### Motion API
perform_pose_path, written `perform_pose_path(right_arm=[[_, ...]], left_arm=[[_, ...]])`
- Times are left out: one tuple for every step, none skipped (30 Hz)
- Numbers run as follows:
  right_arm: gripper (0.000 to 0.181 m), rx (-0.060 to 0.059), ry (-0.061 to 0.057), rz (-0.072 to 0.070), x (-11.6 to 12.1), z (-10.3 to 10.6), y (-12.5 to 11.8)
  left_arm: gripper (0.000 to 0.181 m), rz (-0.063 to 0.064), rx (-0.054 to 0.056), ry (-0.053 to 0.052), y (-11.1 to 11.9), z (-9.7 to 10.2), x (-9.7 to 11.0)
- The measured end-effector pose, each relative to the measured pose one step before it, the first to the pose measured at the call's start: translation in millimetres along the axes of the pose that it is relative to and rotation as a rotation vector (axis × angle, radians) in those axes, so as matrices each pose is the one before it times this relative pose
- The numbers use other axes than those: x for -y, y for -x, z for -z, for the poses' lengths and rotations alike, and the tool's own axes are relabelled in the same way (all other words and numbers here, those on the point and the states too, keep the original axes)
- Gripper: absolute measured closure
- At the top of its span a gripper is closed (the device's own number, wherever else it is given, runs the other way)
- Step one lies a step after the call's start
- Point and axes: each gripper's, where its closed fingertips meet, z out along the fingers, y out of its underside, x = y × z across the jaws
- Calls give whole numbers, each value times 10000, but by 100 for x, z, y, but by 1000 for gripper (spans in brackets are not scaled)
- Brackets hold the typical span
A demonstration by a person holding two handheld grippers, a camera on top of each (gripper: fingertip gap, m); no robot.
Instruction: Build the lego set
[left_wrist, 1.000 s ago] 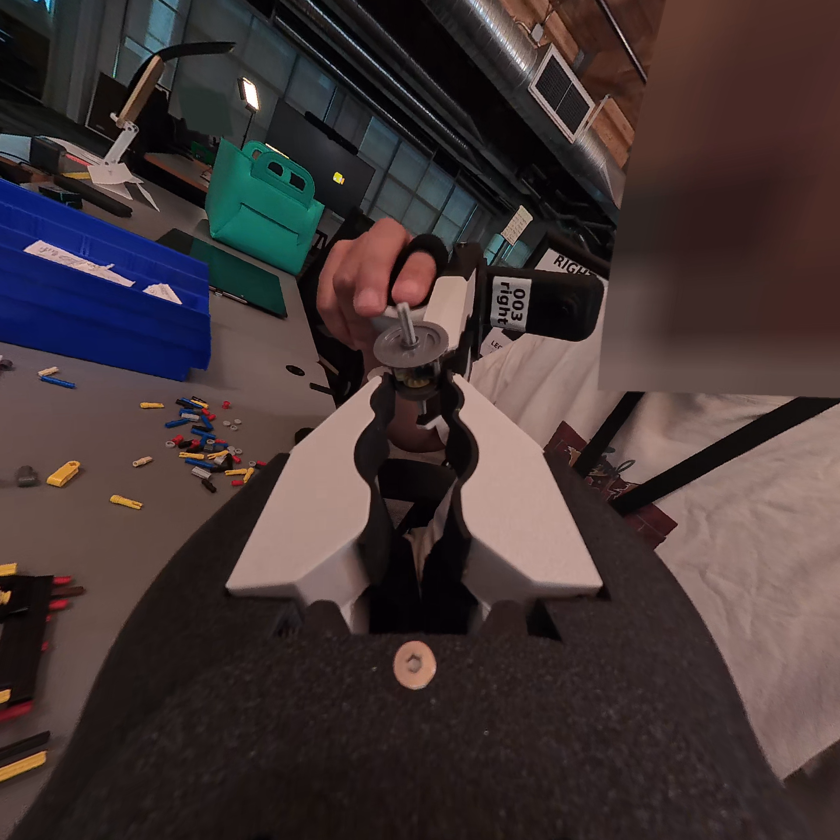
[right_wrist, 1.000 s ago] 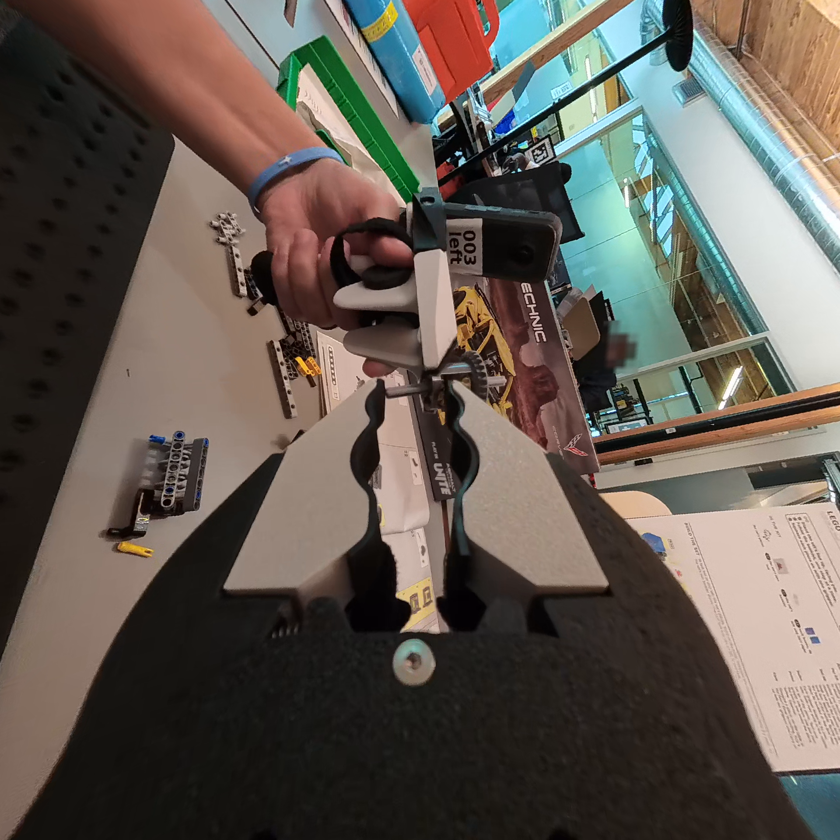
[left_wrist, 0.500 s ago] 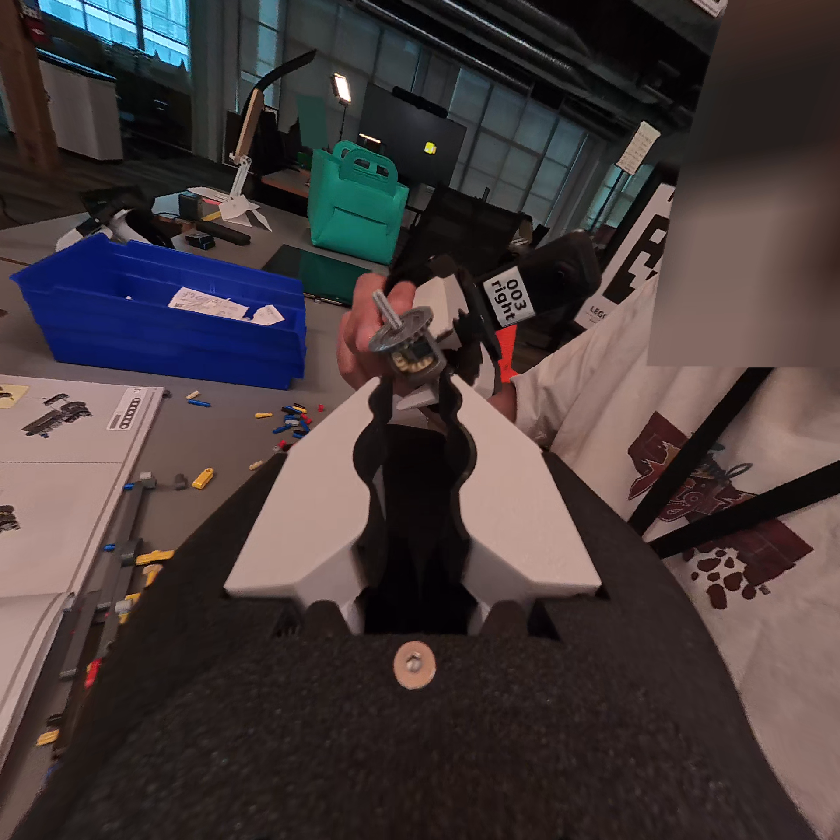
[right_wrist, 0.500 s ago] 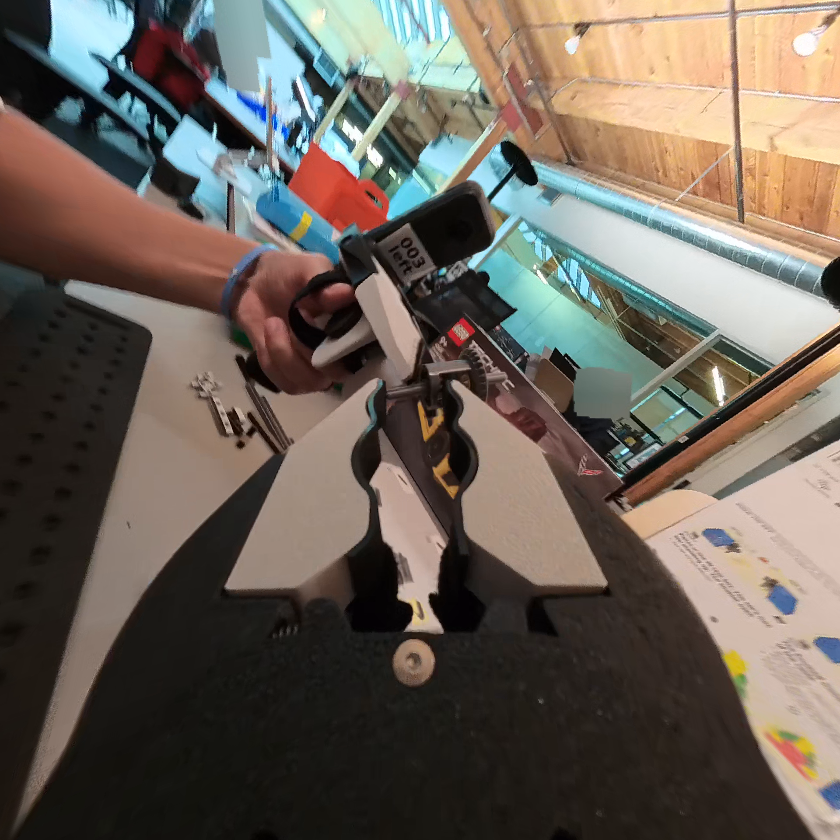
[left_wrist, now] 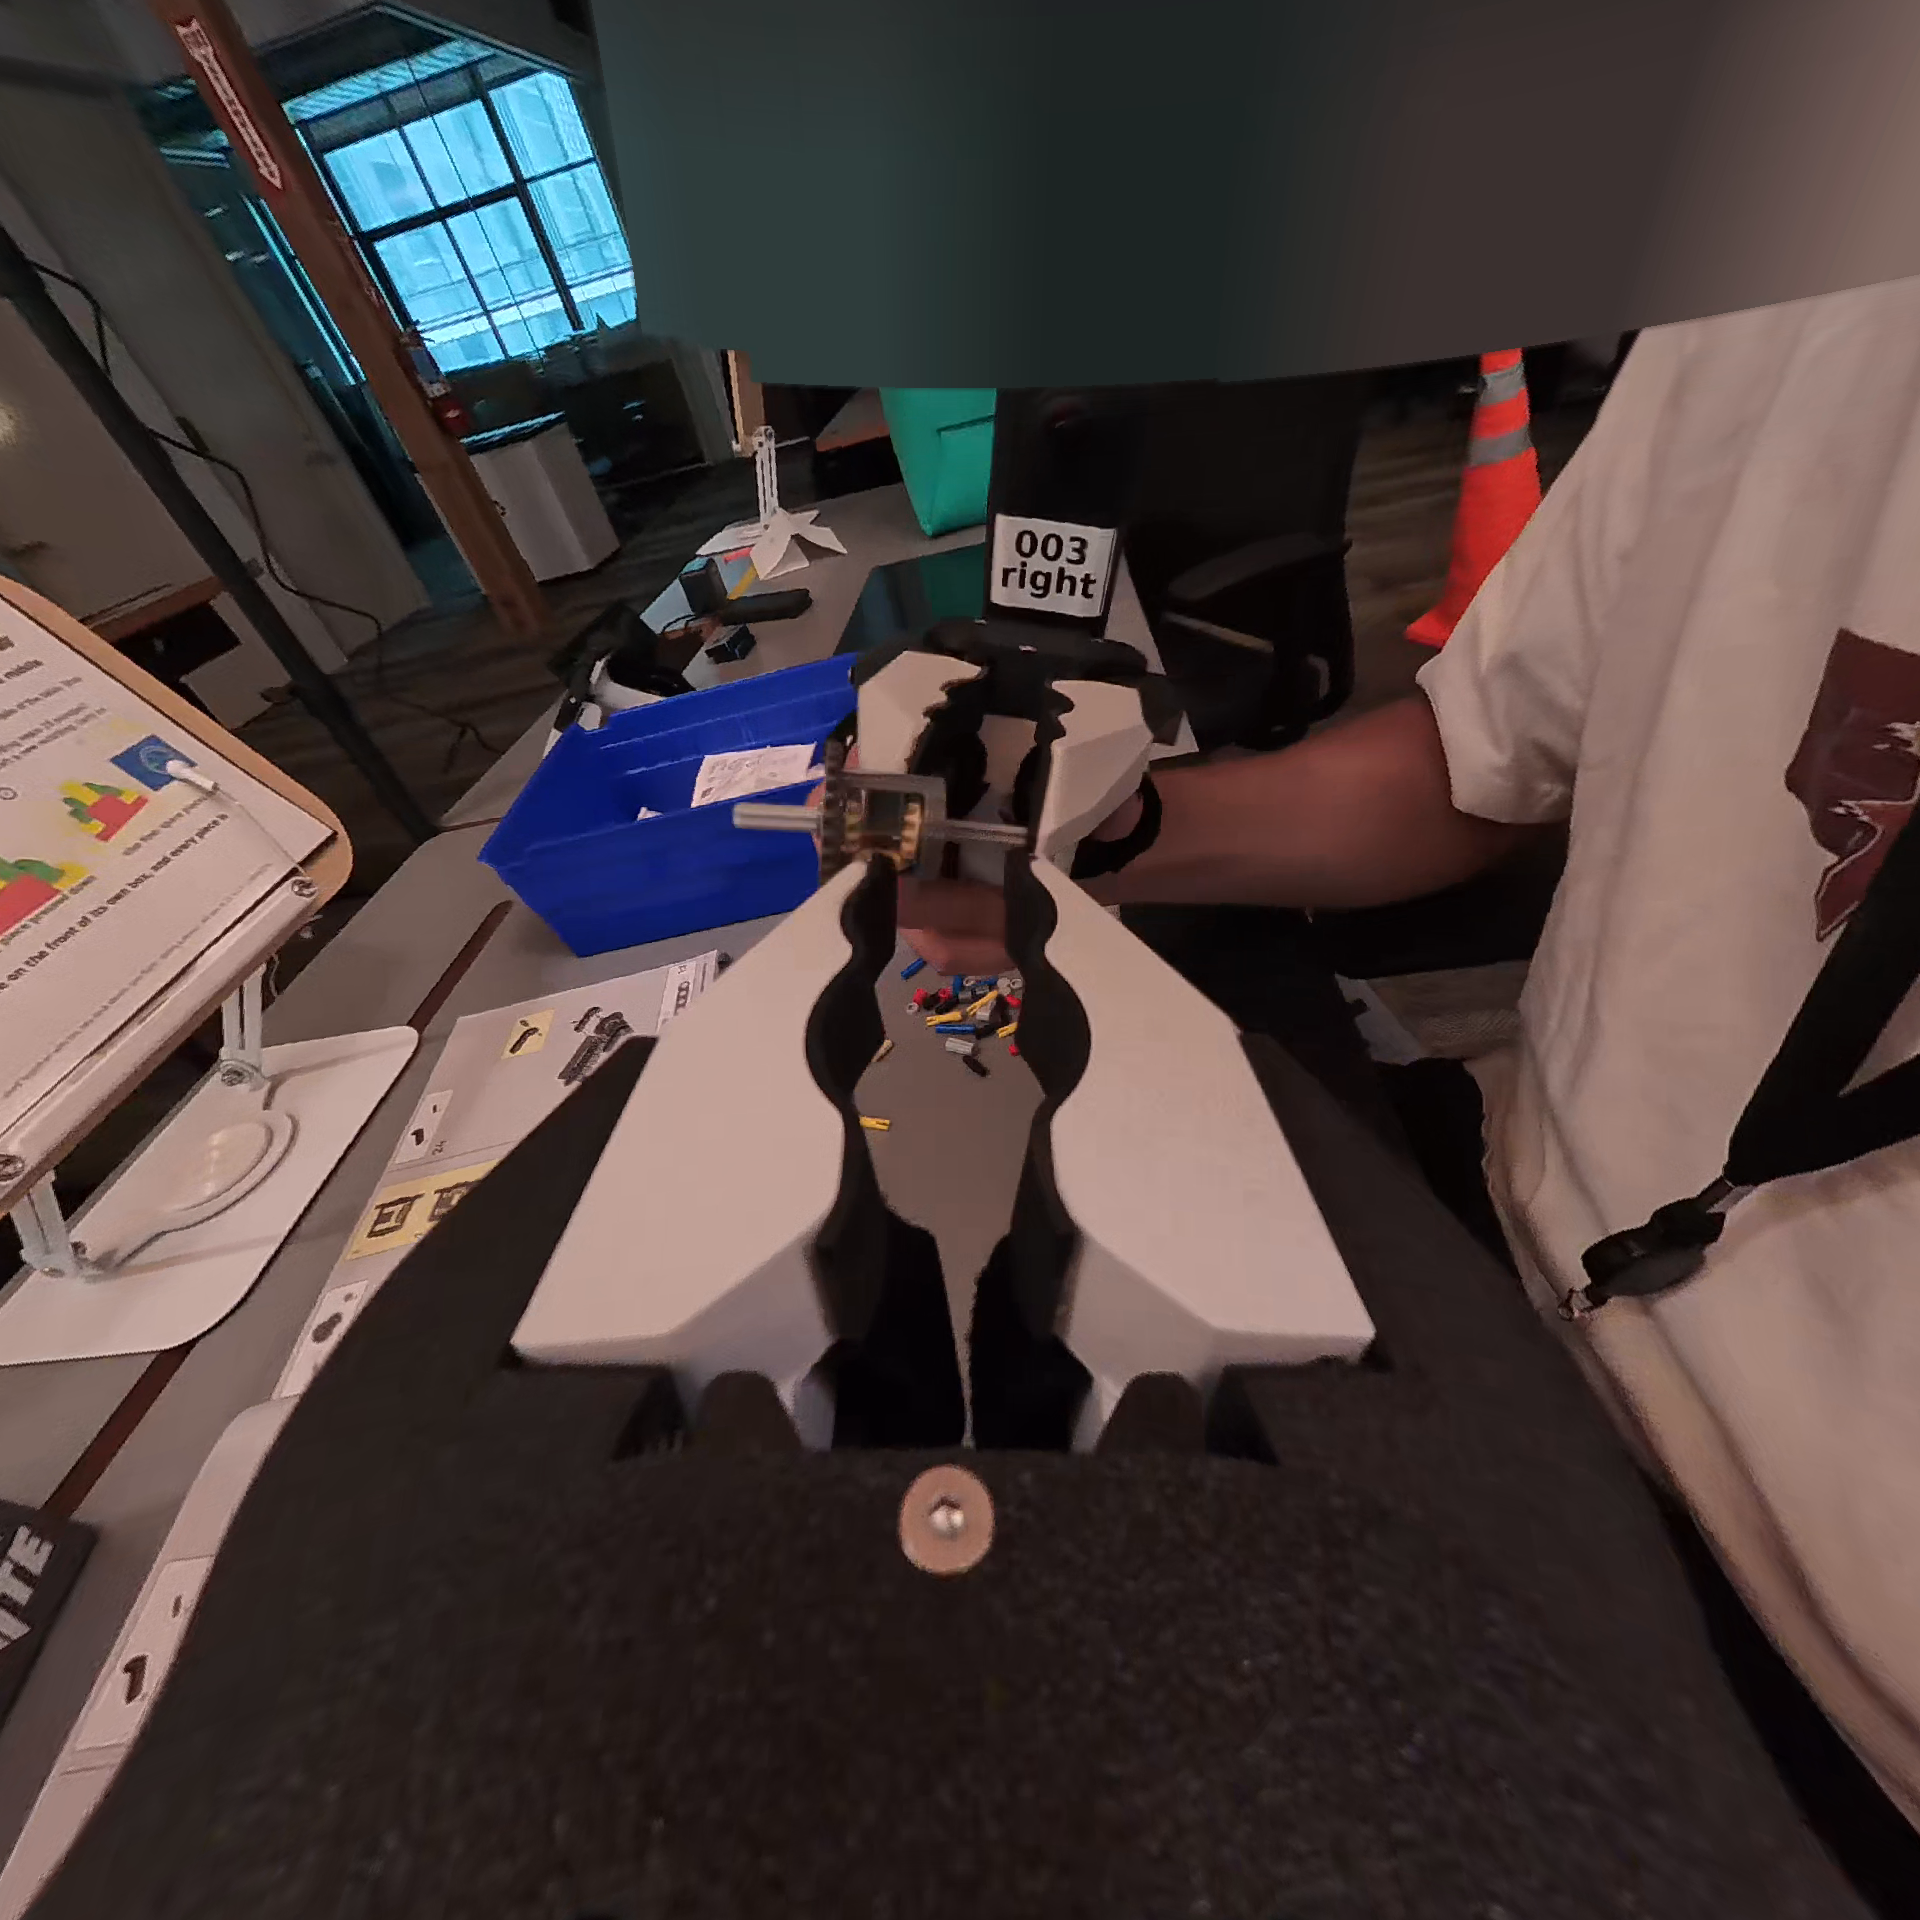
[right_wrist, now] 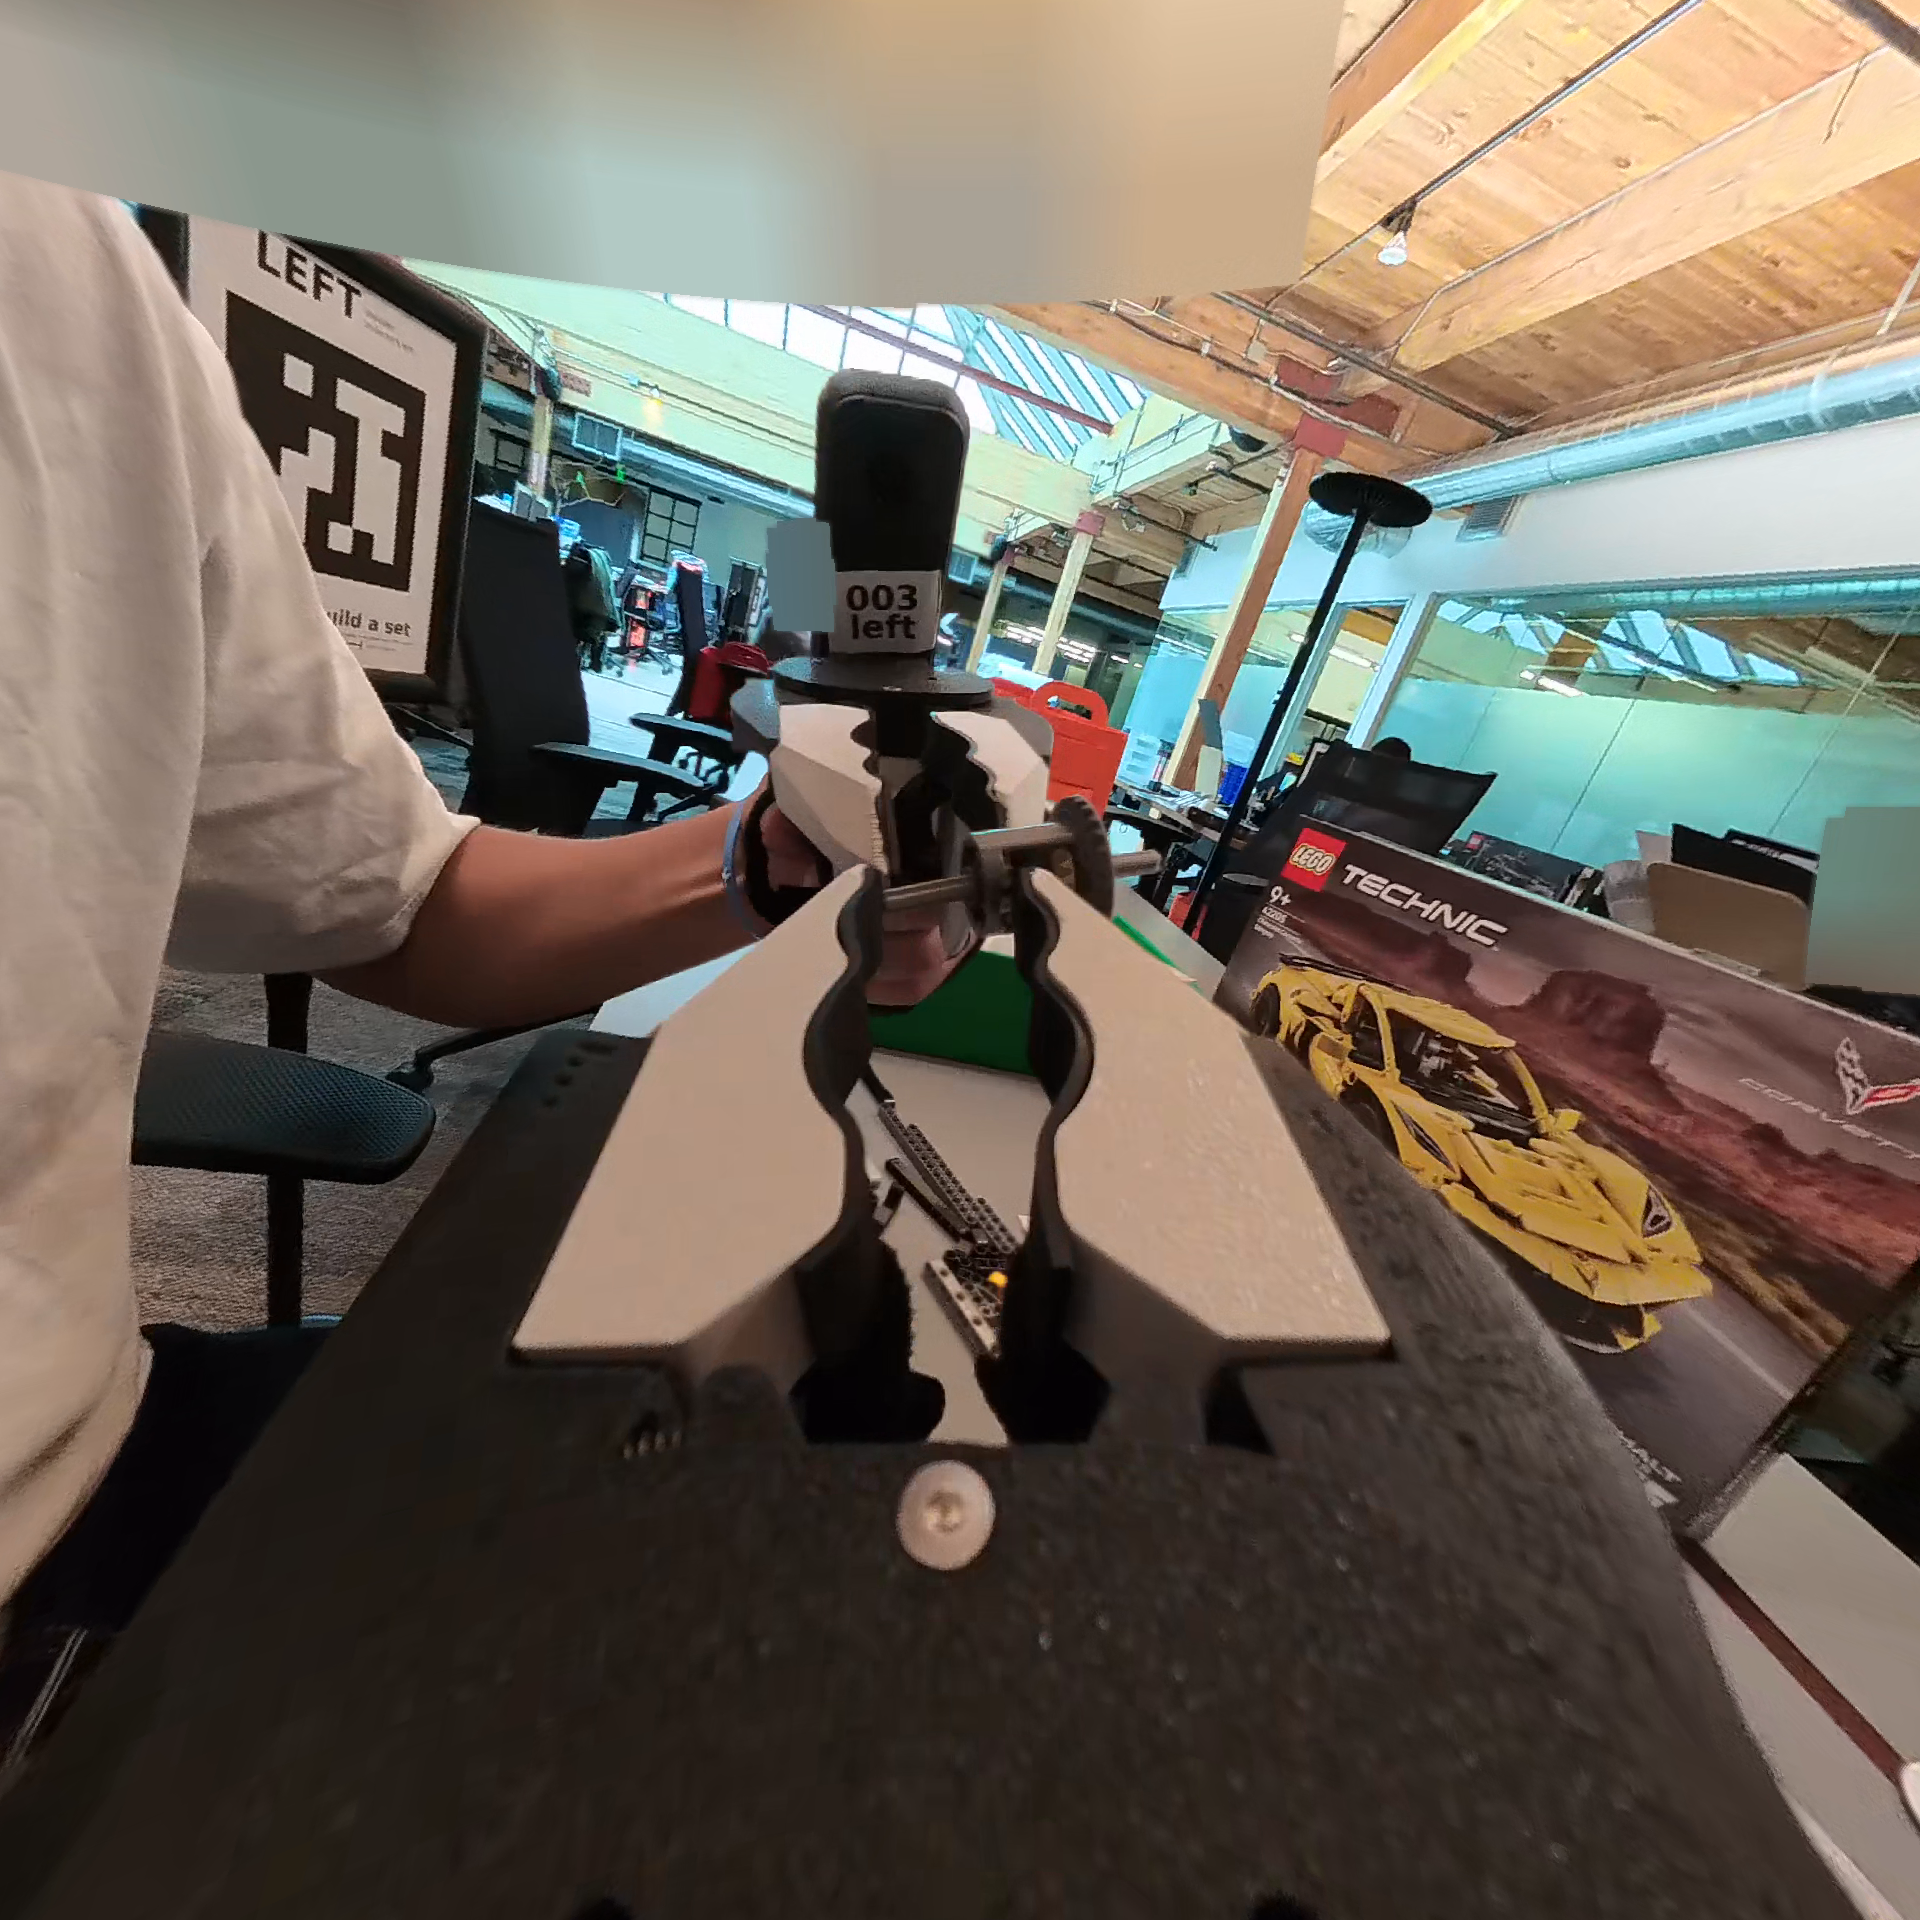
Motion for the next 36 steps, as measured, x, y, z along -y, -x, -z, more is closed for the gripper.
perform_pose_path(right_arm=[[157,30,79,-48,-246,-127,-8],[157,34,37,-41,-210,-107,12],[157,53,27,-60,-201,-58,22],[157,23,56,-59,-233,-33,-33],[157,3,66,-28,-245,-40,-68],[156,53,64,-30,-248,-60,27],[156,-7,62,-24,-246,-56,-70],[156,-20,74,8,-276,-51,-84],[156,-8,78,35,-284,-27,-79],[157,23,77,38,-312,-6,-80],[156,63,47,-9,-324,3,-49],[157,106,48,-116,-351,7,-46],[157,117,-10,-178,-334,4,-32],[157,101,-11,-128,-355,12,-44],[157,47,16,-111,-419,12,-69],[156,61,48,-63,-457,-15,-39],[157,-3,83,-67,-471,-52,-79],[157,19,78,-53,-454,-45,-33],[157,53,78,-90,-397,-41,-46],[157,70,52,-55,-304,-24,-47],[157,77,99,29,-296,-12,17],[157,10,152,56,-331,-29,-41],[157,6,139,63,-303,-34,-17],[157,47,60,-3,-209,-13,29],[157,11,54,-83,-201,-24,-15],[157,2,101,-83,-249,-34,-34],[157,11,95,25,-227,-13,1],[157,-20,82,80,-183,3,-14],[157,-10,104,65,-153,10,6],[157,19,-7,16,-25,38,39],[158,67,-21,-34,-41,30,76],[157,61,-9,-39,-75,3,82],[157,2,-22,9,-81,-20,-1],[157,39,-43,-169,-45,-7,-35],[157,83,-187,-264,128,5,-9],[157,39,-143,-217,149,7,-75]], left_arm=[[162,-45,83,-17,49,-6,-141],[164,-10,126,13,179,14,-183],[167,13,123,-1,212,45,-181],[170,42,76,3,154,44,-223],[171,37,58,14,117,27,-273],[174,1,83,-16,140,28,-256],[174,-11,64,-33,124,30,-234],[175,-20,60,-36,130,21,-231],[175,-82,75,-40,115,14,-247],[175,-161,121,-45,131,-5,-283],[175,-237,177,-48,159,6,-292],[176,-301,172,-39,106,3,-312],[176,-330,150,-38,48,11,-302],[177,-272,141,-52,42,-1,-291],[177,-133,111,-40,27,-3,-309],[177,-51,59,12,4,17,-381],[177,-37,40,54,4,31,-432],[177,-48,37,71,-2,33,-430],[177,-103,69,69,-11,22,-388],[177,-97,84,32,-19,14,-304],[178,-39,27,35,-56,12,-290],[177,-33,14,83,-21,13,-326],[178,-95,23,102,-18,14,-294],[178,-105,-5,82,-64,19,-215],[178,-51,-17,91,-21,5,-227],[178,-47,-21,101,-20,-6,-243],[178,-70,-18,87,-30,-9,-221],[178,-84,8,78,-35,-24,-169],[178,-70,1,59,-42,-23,-105],[178,-4,-22,6,-56,-30,-23],[178,10,-47,1,-90,-6,-14],[178,-102,-8,35,-82,11,-63],[178,-128,43,51,-9,-7,-94],[178,-23,26,33,31,-18,-73],[178,92,-3,-66,49,-6,44],[178,96,34,-83,85,-22,44]])
